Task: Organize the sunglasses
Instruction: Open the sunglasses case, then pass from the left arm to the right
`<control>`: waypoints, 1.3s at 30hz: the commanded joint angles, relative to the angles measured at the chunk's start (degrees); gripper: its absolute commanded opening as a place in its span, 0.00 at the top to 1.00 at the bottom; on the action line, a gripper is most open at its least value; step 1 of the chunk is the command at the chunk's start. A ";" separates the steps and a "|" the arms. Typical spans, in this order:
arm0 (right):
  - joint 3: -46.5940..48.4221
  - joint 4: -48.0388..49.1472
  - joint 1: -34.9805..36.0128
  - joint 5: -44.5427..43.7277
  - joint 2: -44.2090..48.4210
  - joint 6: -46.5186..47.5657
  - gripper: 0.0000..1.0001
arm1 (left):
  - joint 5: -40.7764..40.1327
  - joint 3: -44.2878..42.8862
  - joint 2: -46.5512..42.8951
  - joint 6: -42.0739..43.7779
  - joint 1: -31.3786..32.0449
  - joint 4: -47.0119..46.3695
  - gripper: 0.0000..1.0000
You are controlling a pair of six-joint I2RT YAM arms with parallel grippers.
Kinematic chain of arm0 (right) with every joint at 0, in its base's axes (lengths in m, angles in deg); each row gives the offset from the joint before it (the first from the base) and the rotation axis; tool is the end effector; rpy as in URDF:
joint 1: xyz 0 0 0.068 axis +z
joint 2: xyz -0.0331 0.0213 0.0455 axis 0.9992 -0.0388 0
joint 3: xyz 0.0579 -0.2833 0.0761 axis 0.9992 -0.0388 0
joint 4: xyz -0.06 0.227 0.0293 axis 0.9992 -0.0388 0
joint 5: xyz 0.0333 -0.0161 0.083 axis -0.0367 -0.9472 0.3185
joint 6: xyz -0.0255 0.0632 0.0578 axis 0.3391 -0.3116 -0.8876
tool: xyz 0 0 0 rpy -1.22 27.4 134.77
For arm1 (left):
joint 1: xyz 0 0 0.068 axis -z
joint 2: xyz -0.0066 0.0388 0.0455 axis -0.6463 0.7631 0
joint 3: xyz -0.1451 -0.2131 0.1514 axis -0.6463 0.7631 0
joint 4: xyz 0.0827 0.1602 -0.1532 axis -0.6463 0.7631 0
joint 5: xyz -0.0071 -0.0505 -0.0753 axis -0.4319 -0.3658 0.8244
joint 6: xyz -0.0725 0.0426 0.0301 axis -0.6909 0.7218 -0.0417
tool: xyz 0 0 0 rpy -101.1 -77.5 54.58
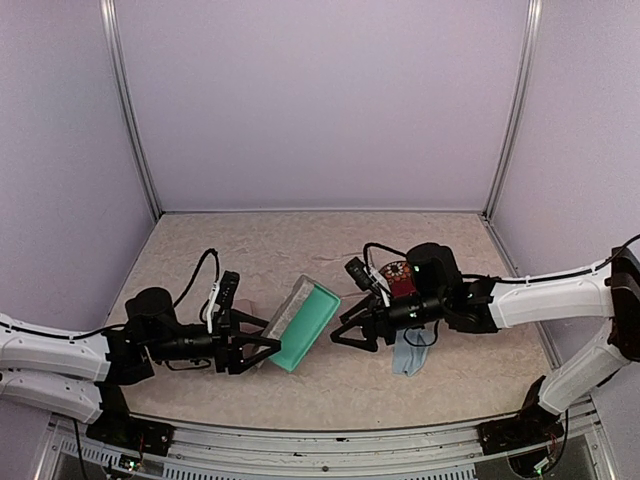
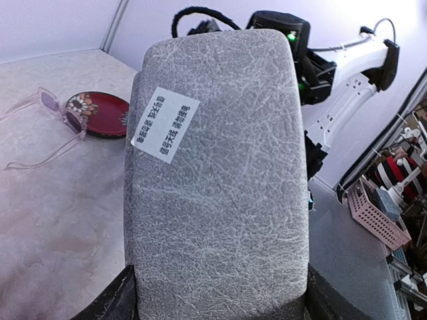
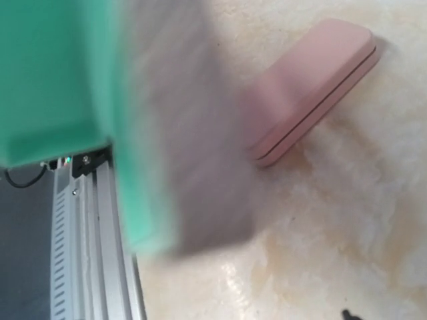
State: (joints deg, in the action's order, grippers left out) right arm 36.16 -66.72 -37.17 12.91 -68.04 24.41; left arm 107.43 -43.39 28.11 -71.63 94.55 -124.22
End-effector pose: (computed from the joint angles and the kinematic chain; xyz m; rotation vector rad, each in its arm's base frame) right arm 0.1671 0.2725 0.2446 -0.9815 2.0159 1.3160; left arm 0.1048 -0.1962 0.2447 0.7690 1.6930 -1.3215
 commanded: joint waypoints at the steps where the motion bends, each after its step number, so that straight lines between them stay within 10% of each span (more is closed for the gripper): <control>1: -2.21 7.50 0.68 -1.00 2.33 -3.96 0.20 | -6.81 -5.05 1.55 -1.91 -0.49 3.82 1.00; 8: -1.42 -2.44 0.09 -14.64 6.40 -3.69 0.20 | -9.13 -15.18 12.46 -1.82 -2.78 20.40 1.00; 22: -4.06 -7.82 -2.89 -19.38 7.02 -7.28 0.21 | 9.71 -27.07 35.16 -0.98 -13.87 22.88 0.99; 39: -3.08 -8.86 -5.85 -19.51 5.74 -8.55 0.21 | -36.26 -26.89 15.45 11.31 8.04 33.15 1.00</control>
State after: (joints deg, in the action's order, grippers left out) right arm 31.61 -74.18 -41.96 -6.13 -62.05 16.45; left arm 85.51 -70.78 47.63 -64.15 99.73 -91.79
